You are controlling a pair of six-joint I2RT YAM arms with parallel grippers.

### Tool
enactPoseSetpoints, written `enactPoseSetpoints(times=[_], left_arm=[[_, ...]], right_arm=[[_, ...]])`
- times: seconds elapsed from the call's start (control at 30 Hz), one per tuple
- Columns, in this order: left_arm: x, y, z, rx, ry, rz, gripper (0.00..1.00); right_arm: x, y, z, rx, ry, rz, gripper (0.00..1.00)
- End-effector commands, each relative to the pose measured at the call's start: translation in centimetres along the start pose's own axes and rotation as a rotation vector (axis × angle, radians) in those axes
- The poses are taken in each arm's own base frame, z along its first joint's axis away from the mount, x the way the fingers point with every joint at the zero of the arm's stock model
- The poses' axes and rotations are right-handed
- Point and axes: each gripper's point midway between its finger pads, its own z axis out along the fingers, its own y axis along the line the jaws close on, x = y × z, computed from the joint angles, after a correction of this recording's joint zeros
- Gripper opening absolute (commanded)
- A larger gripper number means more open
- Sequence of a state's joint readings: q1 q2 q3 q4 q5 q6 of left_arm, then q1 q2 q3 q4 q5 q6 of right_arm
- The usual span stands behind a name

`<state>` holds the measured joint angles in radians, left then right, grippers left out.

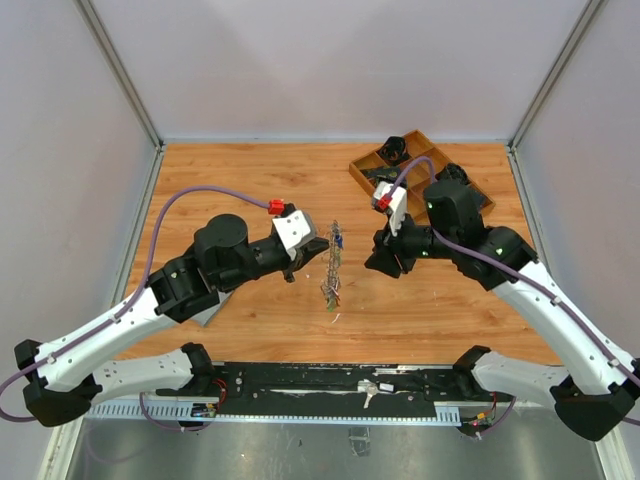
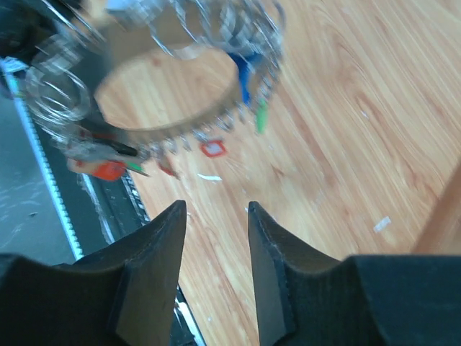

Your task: Put the keys on the keyring

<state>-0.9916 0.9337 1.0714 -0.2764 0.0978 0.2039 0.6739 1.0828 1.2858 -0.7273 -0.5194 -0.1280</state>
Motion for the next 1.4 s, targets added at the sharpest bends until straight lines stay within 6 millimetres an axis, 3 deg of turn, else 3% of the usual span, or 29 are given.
enactPoseSetpoints(times=[0.0, 0.17, 0.27, 0.5, 0.6, 0.83, 1.03, 1.2, 1.37], left_arm=[[-2.6, 2.3, -1.0, -0.134, -0.105, -0.04, 0.01], [-1.9, 2.8, -0.9, -0.175, -0.097, -0.068, 0.0], [-1.6, 3.1, -0.9, -0.195, -0.091, -0.075, 0.0], [-1.3, 4.1, -1.3, -0.255, -0.082, -0.08, 0.0], [-1.1, 4.7, -1.7, -0.293, -0.079, -0.083, 0.01], [-0.8, 5.5, -2.6, -0.351, -0.078, -0.091, 0.0], [-0.6, 5.3, -2.3, -0.335, -0.071, -0.091, 0.01], [-0.6, 5.2, -2.3, -0.332, -0.071, -0.092, 0.0], [-0.6, 5.3, -2.5, -0.335, -0.071, -0.096, 0.01]], right_arm=[[3.1, -3.6, -0.4, 0.264, 0.044, 0.144, 0.41], [8.6, -3.2, 0.6, 0.305, 0.166, 0.326, 0.34], [11.6, -1.8, 1.3, 0.333, 0.232, 0.384, 0.35], [19.3, 4.2, 2.7, 0.343, 0.452, 0.458, 0.41], [21.6, 6.8, 3.4, 0.312, 0.506, 0.482, 0.44], [25.3, 11.3, 4.9, 0.216, 0.625, 0.477, 0.5], [26.2, 13.7, 6.0, 0.089, 0.683, 0.399, 0.53], [27.3, 15.0, 6.5, 0.031, 0.742, 0.369, 0.51], [28.7, 14.6, 6.0, 0.072, 0.809, 0.351, 0.46]])
